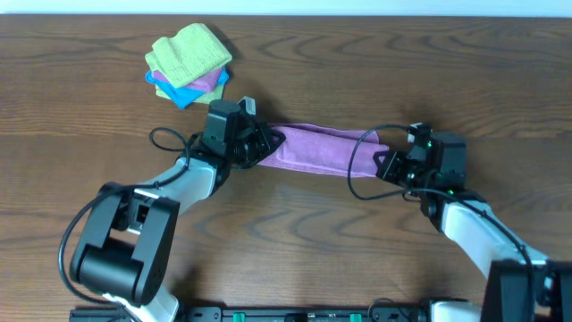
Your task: Fold the cloth
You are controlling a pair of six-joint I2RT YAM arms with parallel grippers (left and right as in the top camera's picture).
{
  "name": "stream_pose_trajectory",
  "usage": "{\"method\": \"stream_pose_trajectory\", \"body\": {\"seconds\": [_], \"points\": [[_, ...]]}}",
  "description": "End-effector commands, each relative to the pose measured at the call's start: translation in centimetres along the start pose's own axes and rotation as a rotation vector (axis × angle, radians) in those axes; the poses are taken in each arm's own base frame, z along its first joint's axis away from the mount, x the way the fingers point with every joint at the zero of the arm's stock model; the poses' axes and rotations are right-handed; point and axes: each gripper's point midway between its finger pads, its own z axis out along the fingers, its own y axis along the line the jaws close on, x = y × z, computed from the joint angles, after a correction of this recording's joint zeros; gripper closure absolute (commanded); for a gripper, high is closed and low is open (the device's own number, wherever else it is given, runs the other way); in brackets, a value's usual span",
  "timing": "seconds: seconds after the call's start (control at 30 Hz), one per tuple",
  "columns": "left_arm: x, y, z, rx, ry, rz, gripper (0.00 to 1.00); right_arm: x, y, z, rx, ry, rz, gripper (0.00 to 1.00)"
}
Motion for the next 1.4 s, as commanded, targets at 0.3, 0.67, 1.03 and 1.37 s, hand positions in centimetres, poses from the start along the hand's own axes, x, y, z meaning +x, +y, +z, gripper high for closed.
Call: {"method": "stream_pose_trajectory", "body": {"seconds": [0.3, 0.67, 1.03, 1.37], "points": [[-3.8, 2.4, -0.2, -0.077, -0.107, 0.030, 0.94, -2.3, -1.7, 2.4, 0.100, -0.032, 0.001, 0.98], [-3.8, 4.1, 0.5, -0.118, -0.110, 0.021, 0.94, -2.9, -2.4, 2.5, 0.134, -0.057, -0.004, 0.99], [-6.3, 3.6, 3.0, -0.110, -0.120, 0.072, 0.94, -3.7, -3.3, 3.5, 0.162, -0.096, -0.012, 0.98], [-7.2, 3.7, 4.0, -0.123, -0.105, 0.086, 0.94, -4.0, -4.0, 4.6, 0.192, -0.088, -0.017, 0.98]]}}
